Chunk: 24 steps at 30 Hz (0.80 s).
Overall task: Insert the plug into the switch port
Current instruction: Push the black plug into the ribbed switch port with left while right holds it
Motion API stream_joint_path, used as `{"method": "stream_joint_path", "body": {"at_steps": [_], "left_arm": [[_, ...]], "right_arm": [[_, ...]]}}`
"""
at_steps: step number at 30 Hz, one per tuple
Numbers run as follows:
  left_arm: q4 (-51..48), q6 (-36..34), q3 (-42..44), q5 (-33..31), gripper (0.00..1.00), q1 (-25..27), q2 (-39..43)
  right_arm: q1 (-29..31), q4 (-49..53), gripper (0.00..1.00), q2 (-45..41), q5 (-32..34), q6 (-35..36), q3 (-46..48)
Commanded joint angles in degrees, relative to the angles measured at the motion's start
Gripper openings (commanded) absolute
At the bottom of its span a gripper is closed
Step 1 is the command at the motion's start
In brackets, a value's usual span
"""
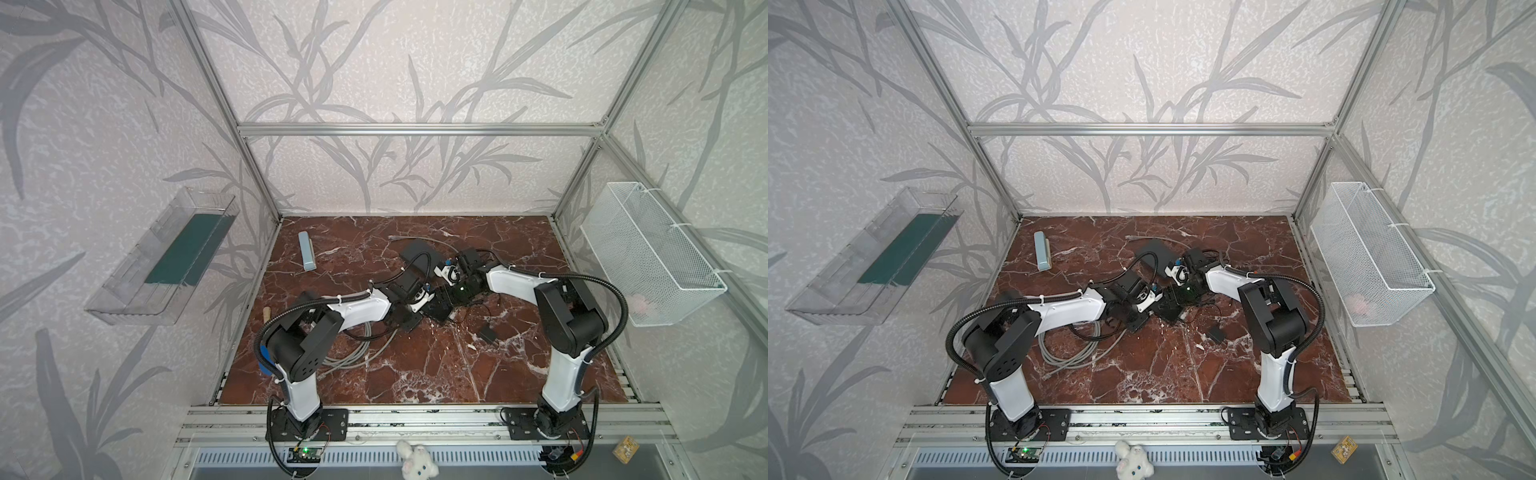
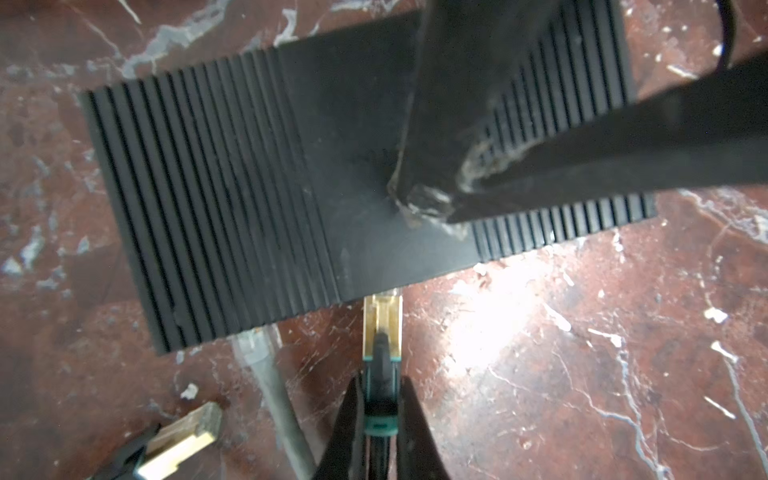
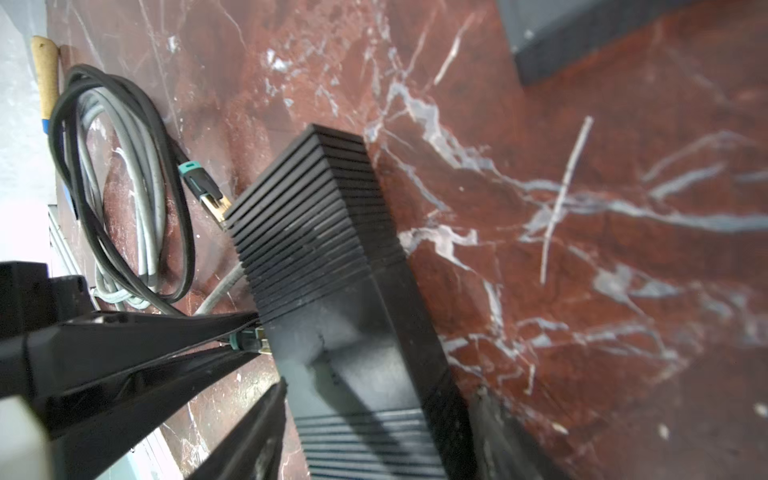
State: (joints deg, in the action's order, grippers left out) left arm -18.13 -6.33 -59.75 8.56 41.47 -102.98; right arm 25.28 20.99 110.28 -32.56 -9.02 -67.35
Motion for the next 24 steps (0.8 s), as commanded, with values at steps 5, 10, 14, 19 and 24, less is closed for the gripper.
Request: {"method": "stream_joint_path", "body": {"at_steps": [5, 10, 14, 19, 24], "left_arm": [[4.2, 2.8, 1.4, -4.4, 0.06, 0.9, 1.6], [6.6, 4.7, 2.6, -6.9, 0.05, 1.2, 1.8], [7.8, 6.3, 2.5, -6.6, 0.05, 1.2, 1.5], [12.1, 5.9, 4.2, -4.5, 0.05, 1.2, 1.6], [13.5, 3.6, 4.5, -3.5, 0.05, 0.9, 1.5]], "right_arm": [[0.6, 0.6, 0.62, 2.7, -2.4, 0.8, 0.5], [0.8, 0.6, 0.57, 2.9, -3.4, 1.1, 1.2], [0.7, 1.1, 0.54, 3.2, -4.2, 1.2, 1.5], [0.8, 0.2, 0.53, 3.5, -6.1, 1.1, 1.3], [0.4, 2.4, 0.54, 4.0, -7.3, 2.3, -1.2]]}}
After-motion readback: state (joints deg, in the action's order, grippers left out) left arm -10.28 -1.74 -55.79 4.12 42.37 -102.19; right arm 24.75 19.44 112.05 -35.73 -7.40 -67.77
